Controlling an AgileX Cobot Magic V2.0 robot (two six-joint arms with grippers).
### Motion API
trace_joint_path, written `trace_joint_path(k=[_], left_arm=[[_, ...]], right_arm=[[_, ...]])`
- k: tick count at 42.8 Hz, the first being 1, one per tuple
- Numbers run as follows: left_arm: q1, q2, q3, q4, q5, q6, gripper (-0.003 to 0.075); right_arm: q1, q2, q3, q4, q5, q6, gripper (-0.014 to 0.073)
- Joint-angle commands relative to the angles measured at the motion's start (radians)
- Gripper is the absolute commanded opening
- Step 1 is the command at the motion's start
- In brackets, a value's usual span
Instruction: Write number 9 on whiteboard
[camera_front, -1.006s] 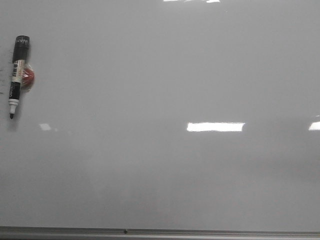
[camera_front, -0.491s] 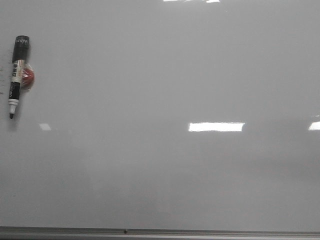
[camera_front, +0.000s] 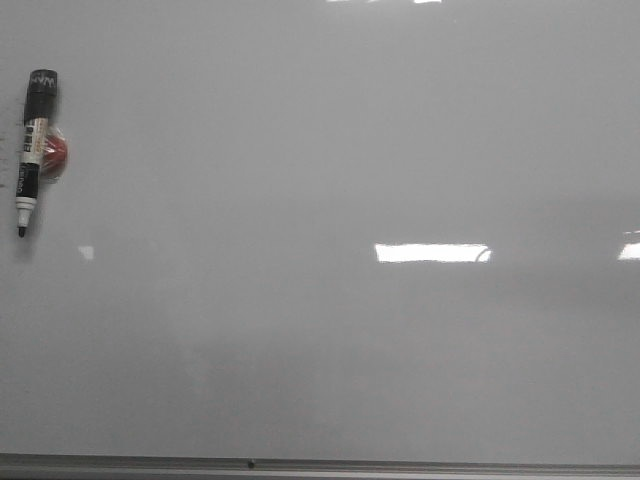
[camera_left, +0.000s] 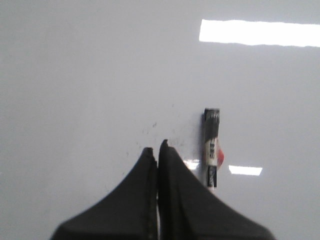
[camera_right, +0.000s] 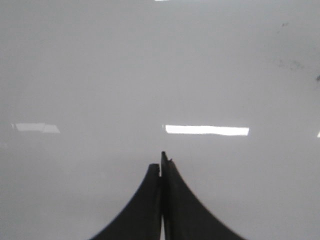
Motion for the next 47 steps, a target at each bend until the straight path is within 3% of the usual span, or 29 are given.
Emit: trace_joint_path(k=[1, 9, 18, 20, 22, 29, 31, 34, 41, 47], left_arm=[[0.001, 0.051, -0.144, 0.002, 0.024, -0.002, -0.0019], [0.001, 0.251, -0.295, 0.048, 0.213, -0.002, -0.0019], [0.001, 0.361, -0.331, 0.060, 0.217, -0.002, -0.0008], [0.001, 0.363, -0.331, 0.060, 0.219, -0.002, 0.0028], [0.001, 0.363, -0.331, 0.060, 0.219, -0.002, 0.0113], [0.001, 0.363, -0.331, 0.058, 0.211, -0.002, 0.0491], [0.001, 0.363, -0.329, 0.035, 0.209, -0.002, 0.0549], [-0.001, 0.377, -0.329, 0.035, 0.213, 0.007, 0.0568], [-0.072, 0.516, -0.359, -0.098, 0.218, 0.160, 0.0568], [-0.155, 0.710, -0.396, -0.105, 0.189, 0.162, 0.0567]], right_arm=[[-0.006, 0.050, -0.126, 0.014, 0.023, 0.001, -0.0098], [-0.006, 0.209, -0.246, 0.014, 0.097, 0.001, -0.0098], [-0.006, 0.280, -0.259, 0.014, 0.090, 0.001, -0.0069], [-0.006, 0.279, -0.259, 0.014, 0.090, 0.001, -0.0021], [-0.006, 0.279, -0.259, 0.014, 0.089, 0.001, 0.0064], [-0.006, 0.279, -0.259, 0.014, 0.089, 0.001, 0.0400], [-0.006, 0.279, -0.259, 0.014, 0.089, 0.001, 0.0458], [-0.006, 0.279, -0.259, 0.014, 0.089, 0.001, 0.0505], [-0.006, 0.279, -0.259, 0.014, 0.089, 0.001, 0.0502], [-0.006, 0.279, -0.259, 0.014, 0.089, 0.001, 0.0502]])
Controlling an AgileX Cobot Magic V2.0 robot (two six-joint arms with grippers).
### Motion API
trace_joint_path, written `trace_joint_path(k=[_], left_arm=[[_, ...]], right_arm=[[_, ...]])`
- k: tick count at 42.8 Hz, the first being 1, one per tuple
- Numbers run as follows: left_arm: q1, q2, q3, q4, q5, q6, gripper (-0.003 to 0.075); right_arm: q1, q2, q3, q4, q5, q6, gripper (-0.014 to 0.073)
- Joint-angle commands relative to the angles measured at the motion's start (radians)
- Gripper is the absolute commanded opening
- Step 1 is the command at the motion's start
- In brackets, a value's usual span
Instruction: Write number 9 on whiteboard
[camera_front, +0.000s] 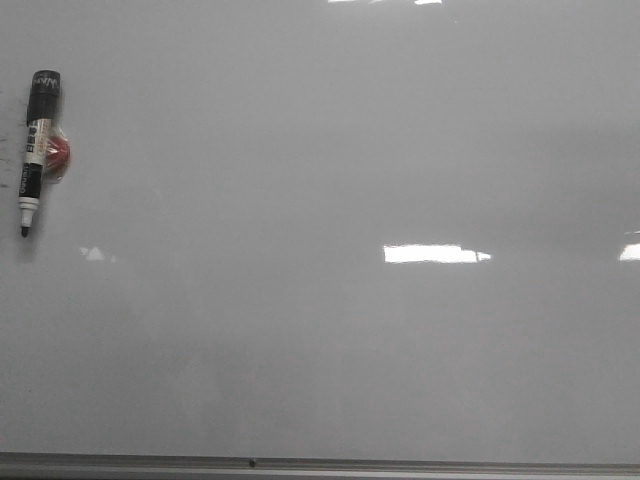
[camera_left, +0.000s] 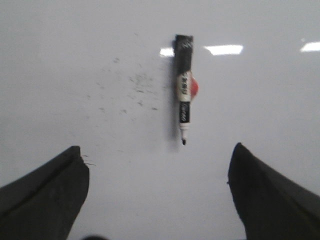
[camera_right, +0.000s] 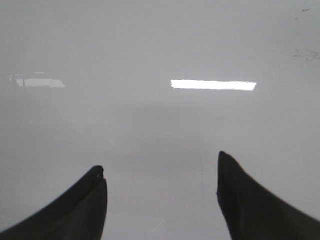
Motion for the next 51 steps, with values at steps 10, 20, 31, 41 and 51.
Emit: trace_joint_path(k=[10, 20, 31, 41, 51], left_arm=[[-0.123, 0.480, -0.138, -0.031, -0.265, 0.017, 0.0567], [-0.123, 0.731, -0.232, -0.031, -0.416, 0.017, 0.0538], [-0.123, 0.879, -0.287, -0.031, -0.492, 0.017, 0.0442], [-0.123, 0.924, -0.287, -0.031, -0.597, 0.017, 0.0325], [-0.123, 0.937, -0.287, -0.031, -0.596, 0.015, 0.0116]], right_arm=[[-0.006, 0.015, -0.039, 0.004, -0.074, 0.001, 0.0502], [-0.006, 0.015, -0.039, 0.004, -0.074, 0.001, 0.0502], [-0.006, 0.015, -0.039, 0.004, -0.074, 0.001, 0.0502], [-0.006, 0.015, -0.039, 0.004, -0.074, 0.001, 0.0502], [-0.006, 0.015, -0.039, 0.004, -0.074, 0.001, 0.0502]])
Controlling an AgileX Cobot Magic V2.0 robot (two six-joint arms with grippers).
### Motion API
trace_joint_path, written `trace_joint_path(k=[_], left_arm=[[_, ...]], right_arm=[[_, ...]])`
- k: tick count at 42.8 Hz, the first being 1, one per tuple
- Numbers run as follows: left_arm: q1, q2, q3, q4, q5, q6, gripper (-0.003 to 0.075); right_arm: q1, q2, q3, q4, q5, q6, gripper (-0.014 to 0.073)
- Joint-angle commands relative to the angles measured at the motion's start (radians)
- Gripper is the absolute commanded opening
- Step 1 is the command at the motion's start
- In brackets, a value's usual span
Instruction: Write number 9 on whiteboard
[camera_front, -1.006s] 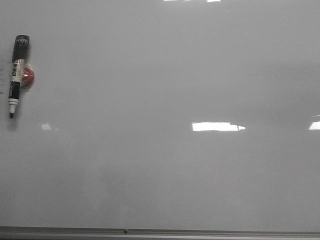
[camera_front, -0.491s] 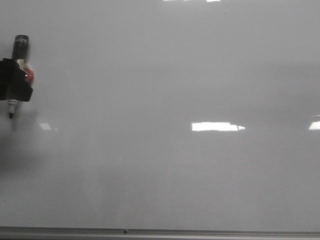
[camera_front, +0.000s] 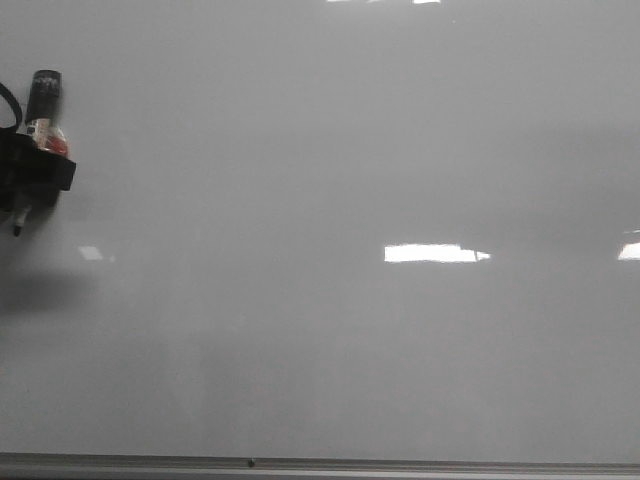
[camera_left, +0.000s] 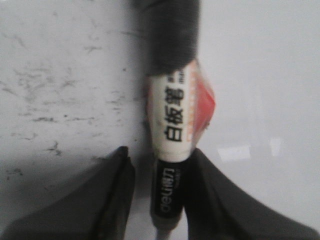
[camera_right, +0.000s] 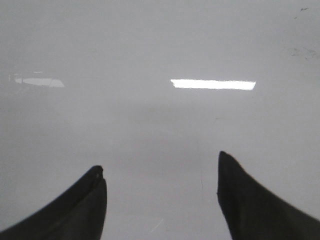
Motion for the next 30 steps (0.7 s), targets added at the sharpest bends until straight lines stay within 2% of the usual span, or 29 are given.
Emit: trace_joint_path(k=[1, 7, 11, 18, 23, 26, 30], left_arm=[[-0.007, -0.023, -0.030, -0.008, -0.070, 0.000, 0.0096], [-0.007, -0.042, -0.031, -0.008, -0.043, 0.000, 0.0001], [-0.007, -0.088, -0.050, -0.010, 0.068, -0.005, -0.0011], [-0.009, -0.197, -0.157, -0.073, 0.491, -0.005, -0.0011], [-0.037, -0.236, -0.247, -0.080, 0.745, -0.001, -0.0011], [-0.064, -0.245, -0.300, -0.082, 0.873, 0.030, -0.0011], [-0.116, -0.247, -0.350, -0.126, 1.019, 0.127, -0.0011]], right_arm=[[-0.006, 0.015, -0.039, 0.004, -0.074, 0.001, 0.0502], [-0.006, 0.015, -0.039, 0.004, -0.072, 0.001, 0.0502], [-0.006, 0.015, -0.041, 0.006, -0.053, 0.001, 0.0502], [-0.006, 0.054, -0.107, 0.039, 0.052, 0.000, 0.0502], [-0.003, 0.137, -0.182, 0.046, 0.123, -0.021, 0.0502], [-0.003, 0.198, -0.232, 0.078, 0.179, -0.072, 0.0502], [-0.003, 0.296, -0.313, 0.184, 0.265, -0.187, 0.0501]])
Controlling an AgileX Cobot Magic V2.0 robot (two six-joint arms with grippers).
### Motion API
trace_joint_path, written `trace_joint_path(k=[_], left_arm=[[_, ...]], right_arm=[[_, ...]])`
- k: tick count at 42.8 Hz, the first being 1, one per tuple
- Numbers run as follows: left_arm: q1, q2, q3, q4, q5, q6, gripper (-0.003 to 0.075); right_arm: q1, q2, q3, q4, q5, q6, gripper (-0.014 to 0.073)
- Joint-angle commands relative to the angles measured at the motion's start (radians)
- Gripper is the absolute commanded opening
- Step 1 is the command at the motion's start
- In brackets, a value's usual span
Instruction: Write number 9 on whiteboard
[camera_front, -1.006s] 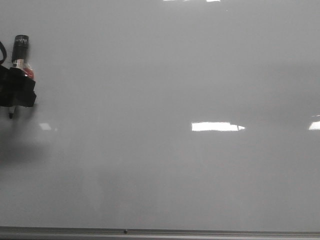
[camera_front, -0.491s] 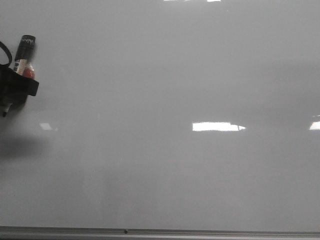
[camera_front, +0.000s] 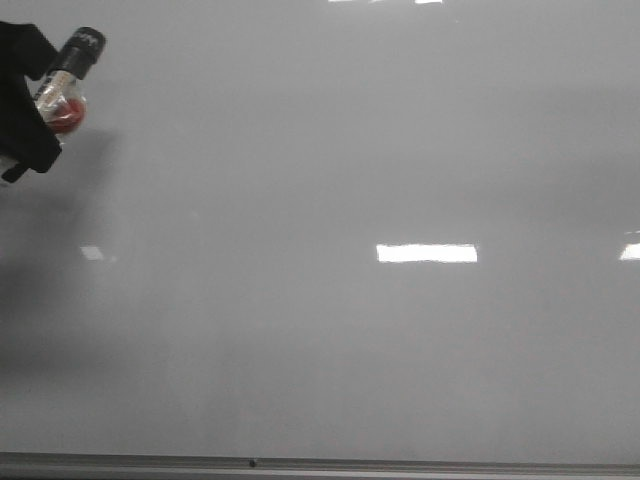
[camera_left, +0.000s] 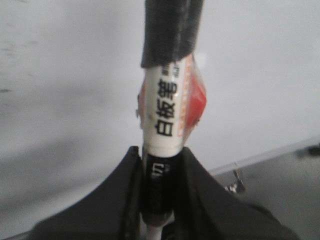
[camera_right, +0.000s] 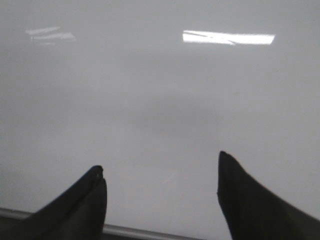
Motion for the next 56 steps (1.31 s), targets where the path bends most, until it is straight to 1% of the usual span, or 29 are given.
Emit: trace_joint_path(k=[1, 4, 6, 7, 9, 12, 15, 18, 20, 22, 25, 27, 35, 40, 47, 56], left_arm=[[-0.059, -0.033, -0.079, -0.072, 0.143, 0.108, -0.0011], [-0.094, -0.033, -0.099, -0.139, 0.205, 0.197, -0.0011], [-0.113, -0.033, -0.103, -0.193, 0.232, 0.266, -0.0011], [-0.126, -0.033, -0.106, -0.242, 0.248, 0.321, -0.0011], [-0.139, -0.033, -0.106, -0.314, 0.272, 0.386, -0.0011], [-0.147, -0.033, -0.106, -0.415, 0.327, 0.500, -0.0011], [-0.148, -0.033, -0.106, -0.508, 0.410, 0.614, -0.0011], [-0.148, -0.033, -0.106, -0.571, 0.507, 0.723, -0.0011], [-0.148, -0.033, -0.106, -0.597, 0.563, 0.760, -0.0011], [-0.151, -0.036, -0.107, -0.599, 0.562, 0.761, -0.0011], [-0.151, -0.037, -0.107, -0.599, 0.562, 0.762, -0.0011], [-0.151, -0.037, -0.107, -0.599, 0.562, 0.762, -0.0011], [-0.151, -0.037, -0.107, -0.599, 0.562, 0.762, -0.0011], [-0.151, -0.037, -0.107, -0.601, 0.562, 0.766, -0.0011], [-0.151, -0.038, -0.107, -0.605, 0.562, 0.786, -0.0011], [-0.151, -0.038, -0.107, -0.607, 0.560, 0.786, -0.0011]], right_arm=[[-0.003, 0.112, -0.115, 0.130, 0.039, -0.131, 0.0501], [-0.003, 0.183, -0.172, 0.260, 0.123, -0.258, 0.0501], [-0.003, 0.233, -0.208, 0.375, 0.170, -0.344, 0.0501], [-0.003, 0.269, -0.235, 0.461, 0.207, -0.413, 0.0501], [-0.003, 0.307, -0.270, 0.559, 0.255, -0.505, 0.0501], [-0.003, 0.370, -0.319, 0.695, 0.358, -0.608, 0.0501], [-0.003, 0.437, -0.360, 0.802, 0.470, -0.680, 0.0501], [-0.003, 0.507, -0.396, 0.896, 0.565, -0.734, 0.0503], [-0.003, 0.541, -0.418, 0.937, 0.604, -0.765, 0.0503], [-0.002, 0.577, -0.441, 0.978, 0.642, -0.788, 0.0503], [0.017, 0.626, -0.476, 0.989, 0.685, -0.796, 0.0503], [0.051, 0.660, -0.502, 0.984, 0.697, -0.796, 0.0503], [0.210, 0.793, -0.601, 0.962, 0.679, -0.798, 0.0503], [0.285, 0.884, -0.652, 0.959, 0.660, -0.798, 0.0503], [0.347, 0.984, -0.692, 0.953, 0.660, -0.798, 0.0503], [0.400, 1.048, -0.692, 0.932, 0.696, -0.798, 0.0501]])
